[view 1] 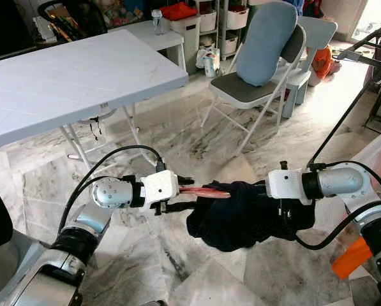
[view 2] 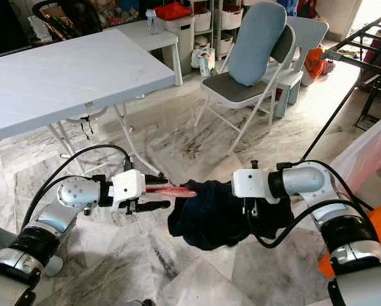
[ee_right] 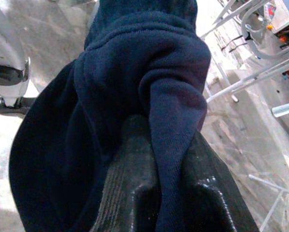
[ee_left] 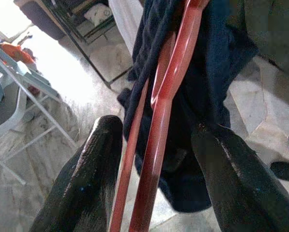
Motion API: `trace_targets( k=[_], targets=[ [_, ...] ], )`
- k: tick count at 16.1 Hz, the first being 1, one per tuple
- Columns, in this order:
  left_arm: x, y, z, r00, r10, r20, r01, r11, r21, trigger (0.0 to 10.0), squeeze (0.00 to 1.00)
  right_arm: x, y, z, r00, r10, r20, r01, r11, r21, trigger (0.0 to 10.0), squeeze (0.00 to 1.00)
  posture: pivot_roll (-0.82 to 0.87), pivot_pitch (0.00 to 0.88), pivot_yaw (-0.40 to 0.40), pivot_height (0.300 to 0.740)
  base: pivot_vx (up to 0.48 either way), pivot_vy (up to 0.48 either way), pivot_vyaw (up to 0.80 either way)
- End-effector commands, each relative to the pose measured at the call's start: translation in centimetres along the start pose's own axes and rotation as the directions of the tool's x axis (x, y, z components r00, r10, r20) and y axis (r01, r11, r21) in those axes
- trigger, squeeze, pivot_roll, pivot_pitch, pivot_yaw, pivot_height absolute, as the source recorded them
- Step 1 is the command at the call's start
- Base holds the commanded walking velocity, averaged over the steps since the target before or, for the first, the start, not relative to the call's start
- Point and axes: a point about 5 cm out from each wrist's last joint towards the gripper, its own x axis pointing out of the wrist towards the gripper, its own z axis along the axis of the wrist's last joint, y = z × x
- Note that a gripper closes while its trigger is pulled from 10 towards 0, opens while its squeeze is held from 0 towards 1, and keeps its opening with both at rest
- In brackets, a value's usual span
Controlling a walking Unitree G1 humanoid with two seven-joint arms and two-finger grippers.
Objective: Hang hanger
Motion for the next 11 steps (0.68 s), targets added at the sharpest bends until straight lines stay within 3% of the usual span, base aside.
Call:
trace_targets(
  k=[1,3,4,5,8,9,10,11],
  targets=[
    [0.0,0.5,0.2,1.0,0.004,-0.017,-0.003,0.999,0.034,10.0,0.0,-1.2,-1.9,1.0,0.998,-0.065,0.019,0.066,0.997,-0.039,10.0,0.0,-0.16,0.0,0.062,0.74,0.0,0.0,0.0],
    [0.3,0.9,0.1,0.999,0.024,-0.033,-0.023,0.998,0.052,10.0,0.0,-2.0,-3.0,1.4,0.994,-0.106,0.032,0.107,0.994,-0.033,10.0,0.0,-0.16,0.0,0.061,0.74,0.0,0.0,0.0],
    [0.7,1.4,0.4,0.997,0.074,-0.019,-0.073,0.996,0.056,10.0,0.87,-2.3,-3.2,1.5,0.994,-0.106,0.027,0.107,0.993,-0.047,10.0,0.0,-0.16,0.0,0.061,0.74,0.0,0.0,0.0],
    [0.8,1.5,0.4,0.996,0.085,-0.009,-0.085,0.995,0.048,10.0,1.0,-2.3,-3.2,1.6,0.994,-0.108,0.028,0.11,0.993,-0.048,10.0,0.0,-0.17,0.0,0.061,0.74,0.0,0.0,0.0],
    [1.3,1.5,0.7,0.995,0.103,-0.005,-0.102,0.99,0.098,10.0,1.0,-2.4,-3.1,1.5,0.994,-0.107,0.024,0.108,0.993,-0.05,10.0,0.0,-0.17,0.0,0.064,0.74,0.0,0.0,0.0],
    [1.4,1.6,0.7,0.995,0.1,-0.006,-0.099,0.989,0.107,10.0,0.66,-2.4,-3.0,1.4,0.995,-0.102,0.021,0.103,0.993,-0.051,10.0,0.0,-0.17,0.0,0.064,0.74,0.0,0.0,0.0],
    [1.4,1.6,0.7,0.996,0.086,-0.007,-0.085,0.989,0.117,10.0,0.0,-2.4,-2.9,1.3,0.996,-0.092,0.007,0.092,0.994,-0.06,10.0,0.0,-0.17,0.0,0.064,0.74,0.0,0.0,0.0],
    [1.4,1.6,0.8,0.997,0.079,-0.006,-0.078,0.99,0.118,10.0,0.0,-2.4,-2.8,1.2,0.996,-0.088,-0.005,0.087,0.994,-0.068,10.0,0.0,-0.17,0.0,0.065,0.74,0.0,0.0,0.0]
  ],
)
